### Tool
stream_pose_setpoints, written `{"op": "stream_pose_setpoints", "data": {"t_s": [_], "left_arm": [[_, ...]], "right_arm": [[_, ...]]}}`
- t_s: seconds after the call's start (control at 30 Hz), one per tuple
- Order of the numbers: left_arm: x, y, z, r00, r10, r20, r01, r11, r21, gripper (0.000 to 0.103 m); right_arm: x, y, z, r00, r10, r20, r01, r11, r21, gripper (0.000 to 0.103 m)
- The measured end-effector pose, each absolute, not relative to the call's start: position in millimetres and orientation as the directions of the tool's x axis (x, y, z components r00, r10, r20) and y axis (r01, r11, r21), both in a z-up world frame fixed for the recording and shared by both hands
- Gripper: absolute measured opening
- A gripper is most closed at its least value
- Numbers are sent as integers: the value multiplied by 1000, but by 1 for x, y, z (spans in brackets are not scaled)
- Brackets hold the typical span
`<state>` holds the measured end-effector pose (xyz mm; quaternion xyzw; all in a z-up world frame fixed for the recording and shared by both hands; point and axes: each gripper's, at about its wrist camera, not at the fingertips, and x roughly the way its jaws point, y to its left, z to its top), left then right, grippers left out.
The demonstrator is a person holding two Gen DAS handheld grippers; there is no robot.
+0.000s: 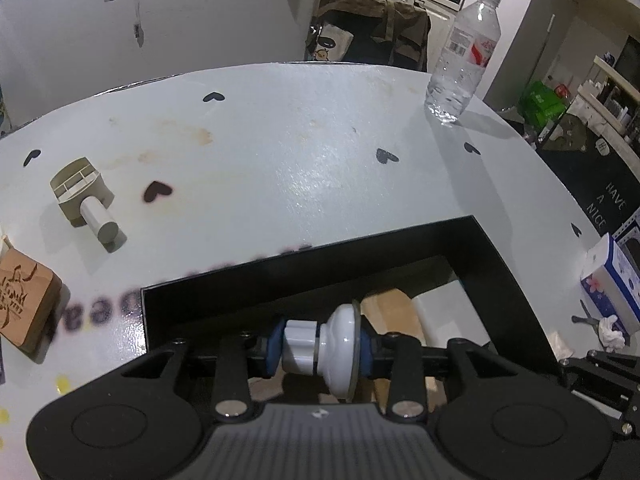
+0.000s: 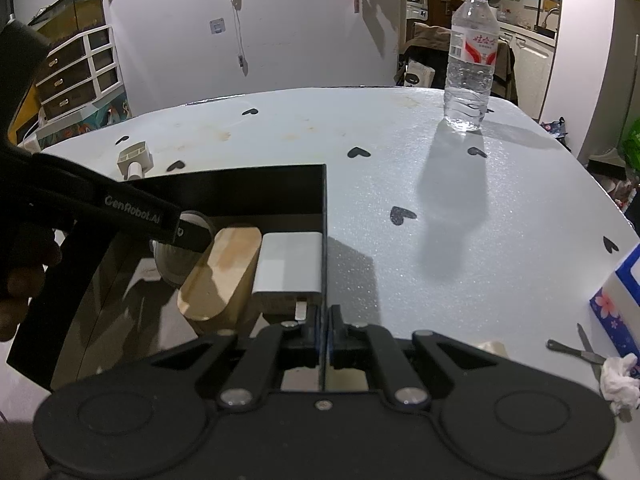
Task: Organize rigid objects
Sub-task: 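Place the clear suction cup into the box and open the left gripper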
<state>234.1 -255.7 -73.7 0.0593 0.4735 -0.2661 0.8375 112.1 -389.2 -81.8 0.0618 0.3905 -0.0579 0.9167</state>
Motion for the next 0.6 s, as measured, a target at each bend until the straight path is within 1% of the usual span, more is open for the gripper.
{"op": "stream_pose_setpoints", "data": {"t_s": [0.03,0.1,0.13,0.17,0.2,0.27,0.33,0.5,0.6], "left_arm": [[233,-256,-73,409,-386,-827,508,849,-145,42],[231,-256,-71,401,-404,-822,520,839,-159,51],[230,-255,-70,383,-437,-814,534,823,-190,63],[228,-255,-68,374,-458,-807,545,812,-209,71],[225,-255,-66,378,-460,-804,550,810,-205,73],[218,-258,-62,407,-445,-798,562,810,-165,85],[213,-259,-58,428,-442,-789,569,810,-145,86],[209,-253,-48,426,-466,-776,570,804,-170,86],[206,-247,-37,429,-490,-759,578,795,-187,88]], "right_arm": [[112,-389,-82,688,-58,-723,155,986,68,4],[112,-389,-82,689,-58,-723,155,986,68,4],[112,-389,-82,689,-58,-723,155,986,68,4],[112,-389,-82,689,-58,-723,155,986,69,4],[112,-389,-82,689,-58,-723,155,986,69,4],[112,-389,-82,689,-57,-723,155,986,69,4],[112,-389,-82,689,-57,-723,154,986,69,4],[112,-389,-82,689,-57,-723,155,986,69,4],[112,-389,-82,688,-57,-723,155,986,69,4]]}}
